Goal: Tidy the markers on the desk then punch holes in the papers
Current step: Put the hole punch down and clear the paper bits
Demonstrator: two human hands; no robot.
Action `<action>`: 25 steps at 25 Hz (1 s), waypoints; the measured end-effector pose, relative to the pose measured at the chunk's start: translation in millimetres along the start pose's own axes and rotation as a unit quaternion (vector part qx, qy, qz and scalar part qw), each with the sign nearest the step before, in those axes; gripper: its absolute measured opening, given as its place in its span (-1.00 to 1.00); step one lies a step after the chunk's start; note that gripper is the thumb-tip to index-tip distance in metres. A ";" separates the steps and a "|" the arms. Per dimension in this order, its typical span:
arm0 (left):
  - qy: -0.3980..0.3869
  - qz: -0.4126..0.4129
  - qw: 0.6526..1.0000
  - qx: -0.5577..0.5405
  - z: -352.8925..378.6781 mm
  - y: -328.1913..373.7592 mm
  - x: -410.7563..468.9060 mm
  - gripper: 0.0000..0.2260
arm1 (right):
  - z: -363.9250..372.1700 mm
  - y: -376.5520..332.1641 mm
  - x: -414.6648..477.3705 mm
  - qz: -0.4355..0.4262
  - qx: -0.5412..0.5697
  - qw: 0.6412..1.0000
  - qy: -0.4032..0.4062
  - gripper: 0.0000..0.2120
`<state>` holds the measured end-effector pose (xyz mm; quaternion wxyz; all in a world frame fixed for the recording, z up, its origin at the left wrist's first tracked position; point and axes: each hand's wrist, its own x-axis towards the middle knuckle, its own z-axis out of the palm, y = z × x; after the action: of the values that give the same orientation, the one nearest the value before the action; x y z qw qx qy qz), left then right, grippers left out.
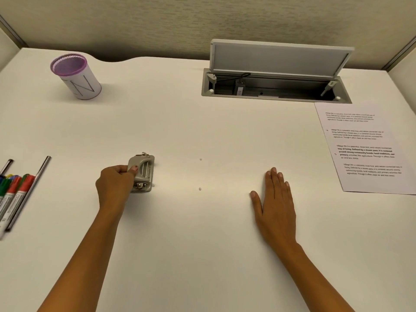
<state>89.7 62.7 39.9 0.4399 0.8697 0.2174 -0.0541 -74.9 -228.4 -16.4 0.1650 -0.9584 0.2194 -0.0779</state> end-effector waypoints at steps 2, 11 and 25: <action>-0.006 0.001 1.000 0.002 0.1 -0.9 1.4 -0.82 | 0.1 0.0 0.0 -0.001 0.010 1.000 0.001 -0.40; 0.012 0.026 0.999 0.025 -7.6 -9.7 3.6 -0.77 | 1.8 -29.5 1.4 -0.023 0.131 0.989 0.066 -0.59; 0.055 0.249 0.932 0.258 -19.7 -80.8 7.7 -0.59 | 38.7 -196.1 33.9 -0.229 0.172 0.952 -0.111 -0.96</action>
<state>60.4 122.7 -10.2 0.1869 0.9811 -0.0035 0.0511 41.4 -66.0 18.8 0.3288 -0.9425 -0.0421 -0.0436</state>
